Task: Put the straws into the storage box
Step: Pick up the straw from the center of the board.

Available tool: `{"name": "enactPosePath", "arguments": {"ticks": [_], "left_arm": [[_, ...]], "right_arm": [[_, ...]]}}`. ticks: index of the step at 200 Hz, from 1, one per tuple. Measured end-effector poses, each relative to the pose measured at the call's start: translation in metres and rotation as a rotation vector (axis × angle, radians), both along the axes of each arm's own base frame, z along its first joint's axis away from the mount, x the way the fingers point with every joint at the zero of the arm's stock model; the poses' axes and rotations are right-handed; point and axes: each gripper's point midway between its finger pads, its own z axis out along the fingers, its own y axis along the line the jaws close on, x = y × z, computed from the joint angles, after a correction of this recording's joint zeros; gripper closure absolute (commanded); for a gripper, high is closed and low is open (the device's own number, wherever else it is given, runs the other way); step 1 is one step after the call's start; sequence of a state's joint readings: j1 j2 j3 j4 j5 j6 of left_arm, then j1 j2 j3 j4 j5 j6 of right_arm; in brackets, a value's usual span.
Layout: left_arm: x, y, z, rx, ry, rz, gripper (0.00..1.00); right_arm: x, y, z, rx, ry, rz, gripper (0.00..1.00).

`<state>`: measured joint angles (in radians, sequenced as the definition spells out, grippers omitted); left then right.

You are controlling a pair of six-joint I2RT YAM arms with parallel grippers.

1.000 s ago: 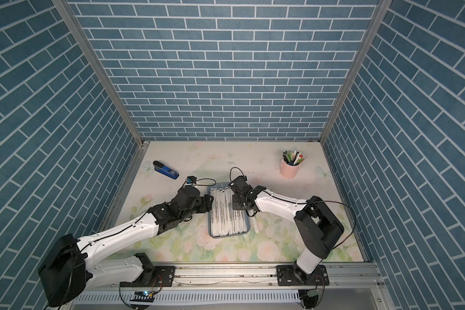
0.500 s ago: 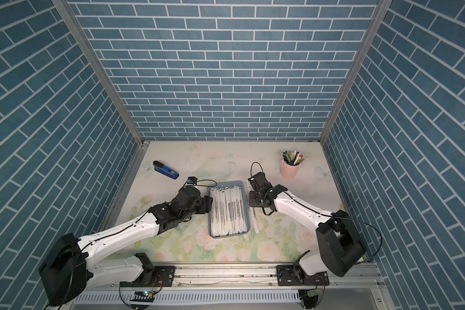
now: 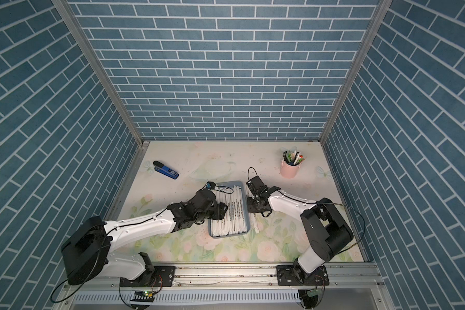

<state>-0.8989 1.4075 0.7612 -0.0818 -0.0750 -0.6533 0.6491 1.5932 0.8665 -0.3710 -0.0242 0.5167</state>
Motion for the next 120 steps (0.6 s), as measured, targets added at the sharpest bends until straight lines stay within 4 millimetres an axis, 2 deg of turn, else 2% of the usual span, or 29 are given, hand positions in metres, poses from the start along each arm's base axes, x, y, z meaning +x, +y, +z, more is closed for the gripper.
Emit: {"name": "enactPosePath", "arguments": {"ticks": [36, 55, 81, 120], "left_arm": [[0.002, -0.005, 0.002, -0.009, -0.002, -0.001, 0.26], [0.003, -0.007, 0.006, -0.015, -0.007, -0.001, 0.26], [0.004, -0.007, 0.006, -0.017, -0.008, -0.001, 0.26], [0.004, -0.007, 0.006, -0.016, -0.009, -0.001, 0.26]], "right_arm": [[-0.001, -0.005, -0.009, -0.006, 0.011, -0.001, 0.89], [0.002, -0.004, -0.007, 0.005, 0.002, 0.005, 0.93], [0.004, -0.003, -0.005, 0.009, -0.01, 0.009, 0.94], [0.003, -0.014, 0.0, -0.009, -0.013, -0.011, 0.95]]}}
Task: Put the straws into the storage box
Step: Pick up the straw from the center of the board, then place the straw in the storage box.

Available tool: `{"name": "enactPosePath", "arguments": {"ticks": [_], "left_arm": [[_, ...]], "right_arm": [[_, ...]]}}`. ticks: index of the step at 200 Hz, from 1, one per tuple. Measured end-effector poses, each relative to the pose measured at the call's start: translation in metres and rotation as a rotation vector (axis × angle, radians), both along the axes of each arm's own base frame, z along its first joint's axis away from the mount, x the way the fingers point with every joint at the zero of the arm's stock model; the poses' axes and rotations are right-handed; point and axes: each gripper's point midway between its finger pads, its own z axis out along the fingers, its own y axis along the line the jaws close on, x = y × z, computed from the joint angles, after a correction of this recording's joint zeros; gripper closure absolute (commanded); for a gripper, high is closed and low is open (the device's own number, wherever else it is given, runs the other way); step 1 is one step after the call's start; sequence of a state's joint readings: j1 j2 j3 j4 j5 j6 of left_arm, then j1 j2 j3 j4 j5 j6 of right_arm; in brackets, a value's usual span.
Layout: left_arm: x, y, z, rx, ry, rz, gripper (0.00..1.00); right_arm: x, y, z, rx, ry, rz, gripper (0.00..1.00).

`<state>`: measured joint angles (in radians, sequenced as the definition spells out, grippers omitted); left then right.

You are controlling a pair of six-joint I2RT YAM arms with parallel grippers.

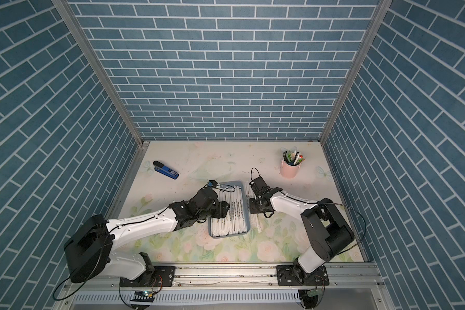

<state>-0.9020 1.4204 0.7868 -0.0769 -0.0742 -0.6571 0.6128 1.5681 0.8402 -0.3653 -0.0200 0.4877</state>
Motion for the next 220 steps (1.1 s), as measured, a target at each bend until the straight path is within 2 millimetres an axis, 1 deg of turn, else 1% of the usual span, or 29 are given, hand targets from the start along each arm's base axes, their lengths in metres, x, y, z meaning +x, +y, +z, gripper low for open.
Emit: {"name": "enactPosePath", "arguments": {"ticks": [32, 69, 88, 94, 107, 126, 135, 141, 156, 171, 199, 220], "left_arm": [[0.001, 0.0, 0.0, 0.003, -0.004, 0.001, 0.26], [0.004, 0.005, 0.001, 0.021, -0.02, 0.02, 0.26], [0.006, 0.012, 0.003, 0.034, -0.031, 0.046, 0.26], [0.008, 0.014, 0.006, 0.034, -0.037, 0.057, 0.26], [0.012, 0.022, 0.012, 0.031, -0.053, 0.085, 0.26], [0.02, 0.034, 0.026, 0.017, -0.083, 0.13, 0.26], [0.023, 0.039, 0.031, 0.009, -0.096, 0.147, 0.26], [0.024, 0.042, 0.034, 0.005, -0.102, 0.157, 0.26], [0.024, 0.051, 0.036, 0.005, -0.111, 0.175, 0.26], [0.022, 0.056, 0.033, 0.013, -0.108, 0.18, 0.26], [0.018, 0.061, 0.025, 0.03, -0.095, 0.181, 0.26], [0.016, 0.063, 0.02, 0.039, -0.089, 0.181, 0.25]], "right_arm": [[0.001, -0.005, 0.011, 0.001, -0.022, -0.006, 0.95], [-0.002, -0.008, 0.018, -0.001, -0.025, -0.009, 0.96], [0.0, -0.004, 0.031, 0.006, -0.039, -0.01, 0.97], [0.002, 0.0, 0.038, 0.011, -0.053, -0.012, 0.97], [0.006, 0.015, 0.057, 0.031, -0.094, -0.002, 0.97], [0.005, 0.05, 0.084, 0.077, -0.155, 0.038, 0.98], [0.002, 0.063, 0.091, 0.094, -0.172, 0.051, 0.98], [0.0, 0.071, 0.093, 0.098, -0.176, 0.059, 0.98], [-0.005, 0.087, 0.088, 0.087, -0.173, 0.075, 0.98], [-0.005, 0.091, 0.074, 0.045, -0.162, 0.069, 0.98], [-0.003, 0.085, 0.044, -0.049, -0.136, 0.045, 0.98], [-0.001, 0.079, 0.032, -0.093, -0.127, 0.027, 0.99]]}}
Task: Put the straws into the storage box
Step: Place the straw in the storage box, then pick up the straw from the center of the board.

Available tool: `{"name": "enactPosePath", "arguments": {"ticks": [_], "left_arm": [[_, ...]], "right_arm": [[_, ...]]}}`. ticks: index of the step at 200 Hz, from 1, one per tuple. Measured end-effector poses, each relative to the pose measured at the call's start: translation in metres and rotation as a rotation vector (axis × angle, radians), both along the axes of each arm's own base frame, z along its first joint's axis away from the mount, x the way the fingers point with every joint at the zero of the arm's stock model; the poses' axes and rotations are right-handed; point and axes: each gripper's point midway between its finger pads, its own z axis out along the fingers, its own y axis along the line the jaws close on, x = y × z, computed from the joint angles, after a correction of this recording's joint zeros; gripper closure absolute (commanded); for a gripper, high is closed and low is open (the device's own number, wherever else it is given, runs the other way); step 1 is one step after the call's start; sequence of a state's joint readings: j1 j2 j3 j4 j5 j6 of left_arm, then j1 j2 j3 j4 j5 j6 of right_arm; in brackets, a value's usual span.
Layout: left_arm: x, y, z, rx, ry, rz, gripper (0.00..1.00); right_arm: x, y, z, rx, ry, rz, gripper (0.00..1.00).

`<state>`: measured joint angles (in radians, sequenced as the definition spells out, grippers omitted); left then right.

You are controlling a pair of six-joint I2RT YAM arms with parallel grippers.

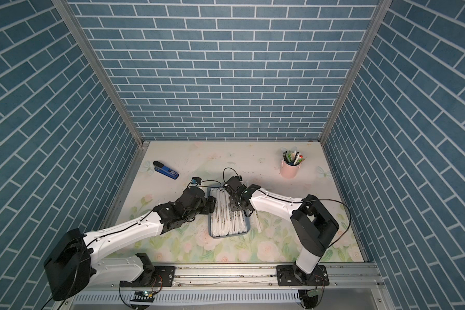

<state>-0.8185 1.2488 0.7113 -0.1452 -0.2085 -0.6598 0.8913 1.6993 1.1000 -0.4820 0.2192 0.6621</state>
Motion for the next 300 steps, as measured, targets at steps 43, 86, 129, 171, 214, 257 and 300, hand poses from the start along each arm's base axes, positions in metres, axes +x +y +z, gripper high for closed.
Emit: {"name": "enactPosePath", "arguments": {"ticks": [43, 86, 129, 171, 214, 257, 300], "left_arm": [[-0.002, 0.003, -0.003, 0.004, 0.003, 0.001, 0.25], [-0.003, 0.004, -0.003, 0.003, 0.002, 0.001, 0.26], [-0.003, 0.005, -0.002, -0.002, -0.001, 0.001, 0.25], [-0.003, 0.004, -0.001, -0.004, -0.001, 0.0, 0.25], [-0.003, 0.003, -0.001, -0.009, -0.001, -0.005, 0.25], [-0.003, 0.003, 0.001, -0.001, -0.003, -0.008, 0.25], [0.012, -0.009, 0.021, 0.014, -0.04, -0.021, 0.26]], "right_arm": [[0.002, -0.005, -0.01, -0.035, 0.001, -0.024, 0.98], [0.002, -0.008, -0.021, -0.063, 0.012, -0.027, 0.89], [0.002, -0.009, -0.022, -0.069, 0.012, -0.028, 0.78], [0.002, -0.01, -0.021, -0.076, 0.008, -0.03, 0.76], [0.005, -0.009, -0.007, -0.072, -0.015, -0.033, 0.75], [0.01, -0.015, 0.036, 0.021, -0.063, -0.038, 0.82], [0.016, -0.074, 0.044, 0.073, -0.037, -0.103, 0.82]]}}
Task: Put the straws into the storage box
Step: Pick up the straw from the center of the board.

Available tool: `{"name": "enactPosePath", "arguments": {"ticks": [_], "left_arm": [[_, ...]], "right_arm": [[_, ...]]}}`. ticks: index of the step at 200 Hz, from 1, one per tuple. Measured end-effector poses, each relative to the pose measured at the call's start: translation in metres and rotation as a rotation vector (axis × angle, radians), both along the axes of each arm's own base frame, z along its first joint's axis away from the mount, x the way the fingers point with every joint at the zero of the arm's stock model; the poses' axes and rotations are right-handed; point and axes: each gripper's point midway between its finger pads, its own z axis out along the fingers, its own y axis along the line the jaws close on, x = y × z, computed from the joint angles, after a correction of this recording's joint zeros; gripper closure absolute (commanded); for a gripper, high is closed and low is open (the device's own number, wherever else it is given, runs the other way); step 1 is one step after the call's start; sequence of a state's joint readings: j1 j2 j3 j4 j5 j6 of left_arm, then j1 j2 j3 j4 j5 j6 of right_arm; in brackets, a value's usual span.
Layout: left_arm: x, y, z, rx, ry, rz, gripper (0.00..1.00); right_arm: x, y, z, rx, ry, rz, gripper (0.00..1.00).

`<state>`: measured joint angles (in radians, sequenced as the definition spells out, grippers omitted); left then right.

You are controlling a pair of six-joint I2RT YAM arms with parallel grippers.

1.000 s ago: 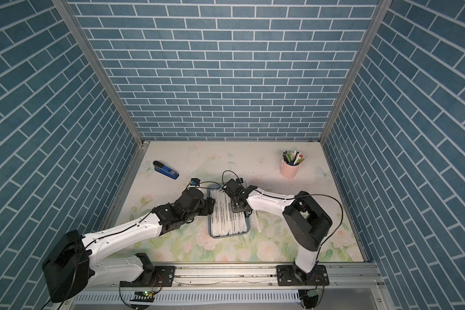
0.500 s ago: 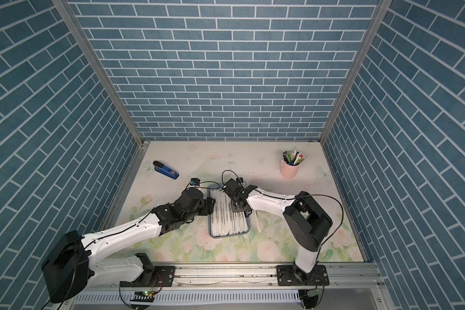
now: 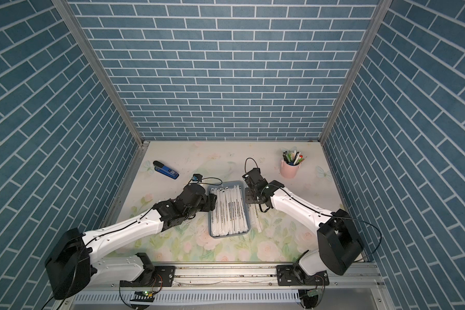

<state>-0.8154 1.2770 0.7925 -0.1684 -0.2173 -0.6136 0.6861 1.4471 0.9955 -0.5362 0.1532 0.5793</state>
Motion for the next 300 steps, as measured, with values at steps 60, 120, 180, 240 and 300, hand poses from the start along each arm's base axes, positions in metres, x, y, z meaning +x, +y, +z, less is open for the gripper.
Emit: {"name": "enactPosePath", "arguments": {"ticks": [60, 120, 180, 240, 300], "left_arm": [[-0.01, -0.057, -0.018, -0.055, 0.051, -0.131, 0.26], [-0.038, -0.105, -0.027, -0.142, 0.089, -0.254, 0.26], [-0.055, -0.122, -0.028, -0.197, 0.093, -0.349, 0.26], [-0.065, -0.127, -0.039, -0.194, 0.105, -0.395, 0.26], [-0.051, -0.102, -0.015, -0.174, 0.04, -0.323, 0.26]], "right_arm": [[-0.017, -0.014, -0.044, -0.032, 0.125, 0.069, 0.74], [-0.013, -0.004, -0.072, -0.032, 0.161, 0.106, 0.75], [-0.009, -0.005, -0.087, -0.052, 0.162, 0.106, 0.83], [-0.004, -0.009, -0.088, -0.067, 0.128, 0.106, 0.93], [-0.007, -0.016, -0.055, -0.071, 0.099, 0.095, 0.94]]}}
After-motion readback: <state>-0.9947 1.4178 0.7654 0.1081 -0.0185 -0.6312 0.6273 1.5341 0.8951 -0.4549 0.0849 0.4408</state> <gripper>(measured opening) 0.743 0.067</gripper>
